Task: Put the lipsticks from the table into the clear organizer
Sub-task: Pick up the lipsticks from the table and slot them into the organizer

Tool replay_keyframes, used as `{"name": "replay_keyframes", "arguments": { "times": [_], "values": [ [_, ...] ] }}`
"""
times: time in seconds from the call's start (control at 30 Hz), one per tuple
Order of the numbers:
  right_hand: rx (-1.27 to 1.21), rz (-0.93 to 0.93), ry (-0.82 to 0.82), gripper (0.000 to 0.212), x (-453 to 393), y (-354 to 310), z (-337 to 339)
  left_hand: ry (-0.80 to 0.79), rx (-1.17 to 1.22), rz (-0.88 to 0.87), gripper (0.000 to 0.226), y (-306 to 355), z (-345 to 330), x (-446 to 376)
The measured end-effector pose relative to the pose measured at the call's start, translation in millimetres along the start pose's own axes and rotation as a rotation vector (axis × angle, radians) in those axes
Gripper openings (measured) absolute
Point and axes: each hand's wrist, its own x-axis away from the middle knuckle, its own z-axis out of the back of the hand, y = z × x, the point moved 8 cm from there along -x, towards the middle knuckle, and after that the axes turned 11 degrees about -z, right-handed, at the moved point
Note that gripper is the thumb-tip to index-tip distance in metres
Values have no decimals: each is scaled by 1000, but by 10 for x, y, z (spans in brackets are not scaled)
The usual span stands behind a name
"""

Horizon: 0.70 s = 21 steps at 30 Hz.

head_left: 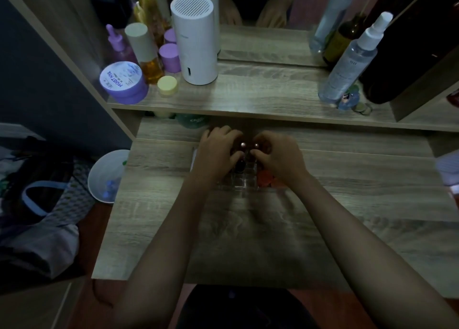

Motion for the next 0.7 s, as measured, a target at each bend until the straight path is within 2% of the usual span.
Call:
{"name": "replay_keyframes", "arguments": {
  "times": [0.17,0.4,0.57,0.63,0.7],
  "values": [
    [-6,13,-12,26,-6,-15,4,28,53,18,51,-35,75,46],
    [-20,-8,-9,30,-9,-21,66,97,250,70,58,-139,244,231],
    [-17,17,115,25,94,-120,209,203,298,147,41,-231,303,385],
    [-13,72,145,18,200,-201,214,167,311,142,36,-225,242,423],
    [33,93,70,16,277,-229,74,104,324,139,32,-223,146,446]
  ]
}}
